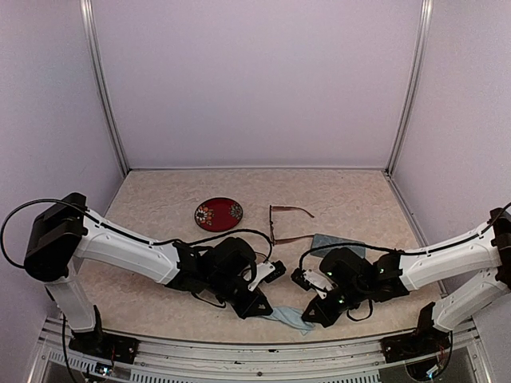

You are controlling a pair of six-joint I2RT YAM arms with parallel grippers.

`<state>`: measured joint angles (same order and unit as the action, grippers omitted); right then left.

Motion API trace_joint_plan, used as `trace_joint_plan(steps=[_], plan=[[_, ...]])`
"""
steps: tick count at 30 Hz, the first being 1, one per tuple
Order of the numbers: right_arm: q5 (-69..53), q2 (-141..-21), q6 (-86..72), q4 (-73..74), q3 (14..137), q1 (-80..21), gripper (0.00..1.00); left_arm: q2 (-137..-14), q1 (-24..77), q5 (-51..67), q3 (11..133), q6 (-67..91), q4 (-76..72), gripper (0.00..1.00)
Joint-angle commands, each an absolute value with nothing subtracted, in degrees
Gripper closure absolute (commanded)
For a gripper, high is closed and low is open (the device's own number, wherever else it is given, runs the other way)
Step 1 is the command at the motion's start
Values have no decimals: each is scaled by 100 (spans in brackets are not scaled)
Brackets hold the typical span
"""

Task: Organize the sunglasses
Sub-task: Adjust the glasses cleaning cloth at the center of the board.

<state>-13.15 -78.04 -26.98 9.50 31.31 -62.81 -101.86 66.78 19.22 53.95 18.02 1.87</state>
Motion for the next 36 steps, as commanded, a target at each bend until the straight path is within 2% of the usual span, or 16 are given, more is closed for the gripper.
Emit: trace_joint_plan(steps=[1, 9, 23, 36], plan=[[-1375, -7792, -2672, 845, 3113, -6223, 93, -10301, 6697, 2017, 5555, 1819, 97, 100], [-1387, -7752, -2672, 837, 3101, -6227, 89, -10332, 6714, 2022, 5541, 1827, 88, 100], [-1380, -7752, -2670, 811, 3049, -6205, 100, -10315, 6720, 2013, 5521, 1835, 88, 100], [-1459, -7413, -2691, 768, 2991, -6111, 100, -10309, 6721, 1996, 5502, 1832, 70, 100]])
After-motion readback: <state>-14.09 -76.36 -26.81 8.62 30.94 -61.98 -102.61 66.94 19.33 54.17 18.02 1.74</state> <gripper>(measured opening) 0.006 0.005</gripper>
